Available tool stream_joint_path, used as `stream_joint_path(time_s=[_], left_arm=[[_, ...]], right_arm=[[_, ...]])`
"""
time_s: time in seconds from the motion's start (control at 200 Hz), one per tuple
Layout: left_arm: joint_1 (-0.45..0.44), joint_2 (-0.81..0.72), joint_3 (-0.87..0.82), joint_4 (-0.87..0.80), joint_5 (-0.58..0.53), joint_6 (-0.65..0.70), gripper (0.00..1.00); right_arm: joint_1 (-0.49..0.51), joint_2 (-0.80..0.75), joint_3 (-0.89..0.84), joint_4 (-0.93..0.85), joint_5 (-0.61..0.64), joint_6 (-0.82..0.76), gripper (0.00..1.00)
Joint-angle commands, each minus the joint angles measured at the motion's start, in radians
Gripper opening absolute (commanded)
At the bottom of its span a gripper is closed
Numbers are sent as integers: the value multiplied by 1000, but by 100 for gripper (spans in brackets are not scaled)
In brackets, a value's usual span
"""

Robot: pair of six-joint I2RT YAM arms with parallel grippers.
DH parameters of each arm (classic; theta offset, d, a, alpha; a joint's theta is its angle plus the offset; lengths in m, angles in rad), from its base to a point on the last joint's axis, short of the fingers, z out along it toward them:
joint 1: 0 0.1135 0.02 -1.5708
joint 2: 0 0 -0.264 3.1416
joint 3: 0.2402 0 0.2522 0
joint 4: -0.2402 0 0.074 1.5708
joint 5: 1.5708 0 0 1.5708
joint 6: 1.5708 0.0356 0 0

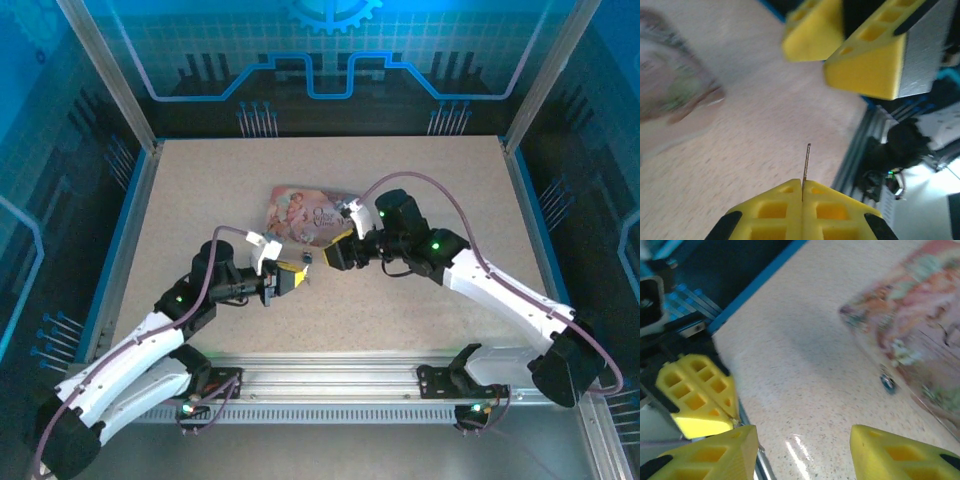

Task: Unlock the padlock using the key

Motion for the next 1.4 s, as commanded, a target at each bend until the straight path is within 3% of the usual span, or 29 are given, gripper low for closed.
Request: stream_joint_path(time_s=[0.0,0.19,0.445,0.81,1.05,1.225,1.396], left_arm=[[-6,-15,28,-227,-213,-47,0],[-6,-102,-24,-371,-464,-164,0],[-5,-178,-98,-351,-464,-213,0],[-5,-192,-121,-323,-415,-190,0],[-5,-200,-130,-304,-389,-178,0],[-5,-206,-147,-286,-365,-179,0],[-4,-206,-148,-283,-345,-168,0]], right_arm=[[56,71,-22,34,276,186,52],[228,330,38,-7,627,379,52],[295,593,182,-55,867,583,52],[314,762,383,-111,941,586,56],[296,814,425,-131,957,625,53],[293,825,435,-123,1019,641,46],[295,849,445,-117,1079,684,46]])
